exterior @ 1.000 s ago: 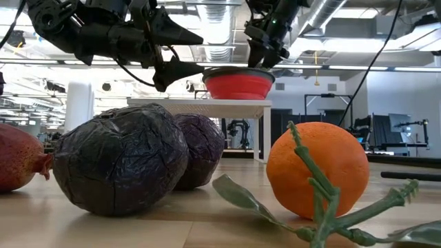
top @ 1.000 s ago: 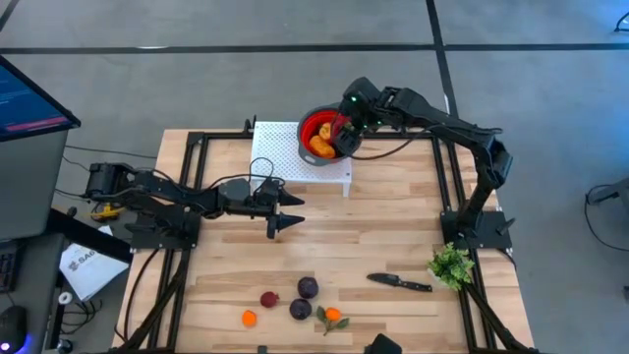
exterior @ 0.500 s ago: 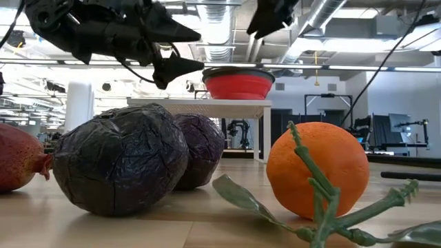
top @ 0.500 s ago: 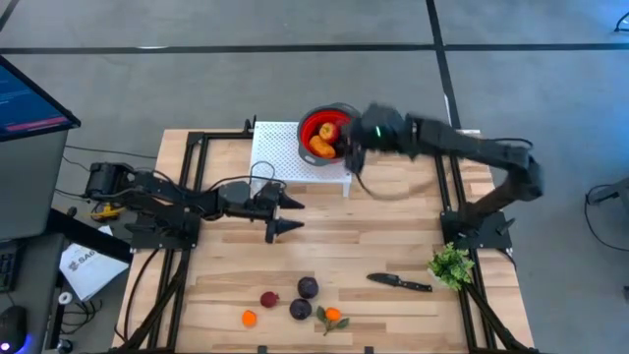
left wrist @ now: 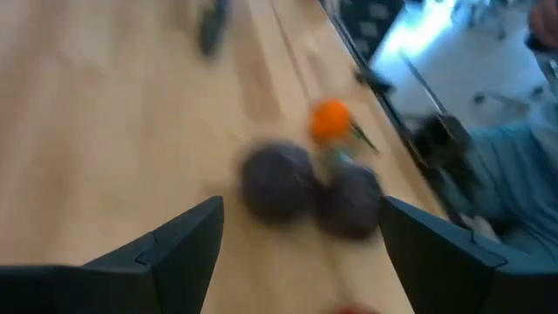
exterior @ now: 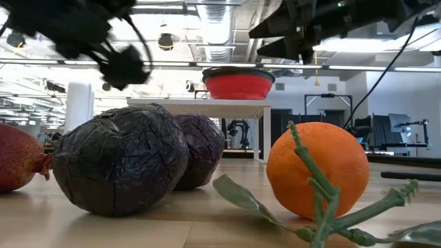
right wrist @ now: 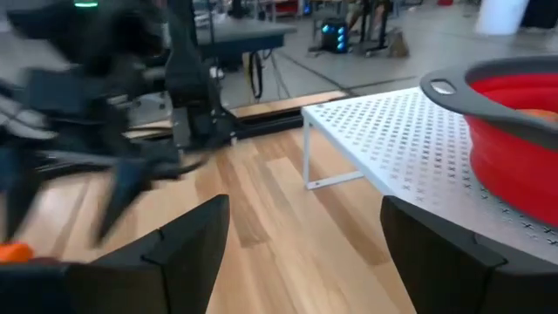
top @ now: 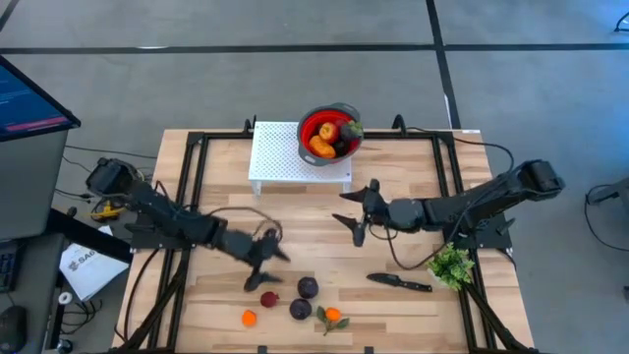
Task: Pick & Place Fruit
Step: Put the pomegranate into the red strainer on the shelf
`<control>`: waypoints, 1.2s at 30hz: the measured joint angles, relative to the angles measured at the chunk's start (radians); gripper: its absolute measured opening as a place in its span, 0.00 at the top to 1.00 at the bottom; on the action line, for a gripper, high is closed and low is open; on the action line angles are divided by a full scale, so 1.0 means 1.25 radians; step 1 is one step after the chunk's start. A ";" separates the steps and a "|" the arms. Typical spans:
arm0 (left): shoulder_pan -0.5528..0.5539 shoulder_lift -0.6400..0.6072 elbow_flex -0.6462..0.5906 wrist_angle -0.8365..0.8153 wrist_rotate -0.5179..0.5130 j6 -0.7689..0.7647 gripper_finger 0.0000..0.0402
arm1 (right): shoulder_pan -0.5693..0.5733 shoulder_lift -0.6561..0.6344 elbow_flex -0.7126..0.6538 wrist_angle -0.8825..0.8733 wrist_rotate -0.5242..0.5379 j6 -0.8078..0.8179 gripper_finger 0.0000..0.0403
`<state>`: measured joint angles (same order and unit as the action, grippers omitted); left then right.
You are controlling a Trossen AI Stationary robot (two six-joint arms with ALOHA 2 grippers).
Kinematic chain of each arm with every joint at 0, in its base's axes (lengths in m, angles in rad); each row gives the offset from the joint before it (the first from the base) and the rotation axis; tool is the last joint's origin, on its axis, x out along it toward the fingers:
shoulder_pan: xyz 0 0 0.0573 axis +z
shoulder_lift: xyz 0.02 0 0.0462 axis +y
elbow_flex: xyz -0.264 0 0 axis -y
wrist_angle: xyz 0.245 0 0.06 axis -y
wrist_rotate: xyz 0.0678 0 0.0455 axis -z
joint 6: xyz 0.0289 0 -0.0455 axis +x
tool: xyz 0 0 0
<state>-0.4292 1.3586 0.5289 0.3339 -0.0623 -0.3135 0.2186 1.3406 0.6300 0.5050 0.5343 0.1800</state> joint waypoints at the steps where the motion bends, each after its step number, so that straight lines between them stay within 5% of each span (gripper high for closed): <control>1: -0.031 0.000 0.018 -0.049 -0.012 -0.033 0.26 | 0.004 0.010 -0.002 0.013 0.012 -0.003 0.28; 8: -0.186 0.001 0.077 -0.270 -0.127 -0.364 0.26 | 0.007 0.067 -0.001 0.074 0.013 -0.051 0.28; 15: -0.235 0.109 0.077 -0.238 -0.215 -0.506 0.26 | 0.026 0.083 -0.001 0.102 0.014 -0.084 0.28; 24: -0.233 0.233 0.084 -0.167 -0.203 -0.530 0.30 | 0.092 0.083 -0.001 0.099 0.075 -0.104 0.28; 33: -0.142 0.193 0.083 -0.173 -0.197 -0.421 0.61 | 0.129 0.083 -0.001 0.084 0.081 -0.123 0.28; 36: -0.056 0.138 0.083 -0.168 -0.201 -0.317 0.62 | 0.124 0.083 -0.001 0.086 0.033 -0.164 0.28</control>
<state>-0.4988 1.5308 0.6327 0.1238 -0.3139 -0.7094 0.3742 1.4445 0.6289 0.6121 0.5755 -0.0250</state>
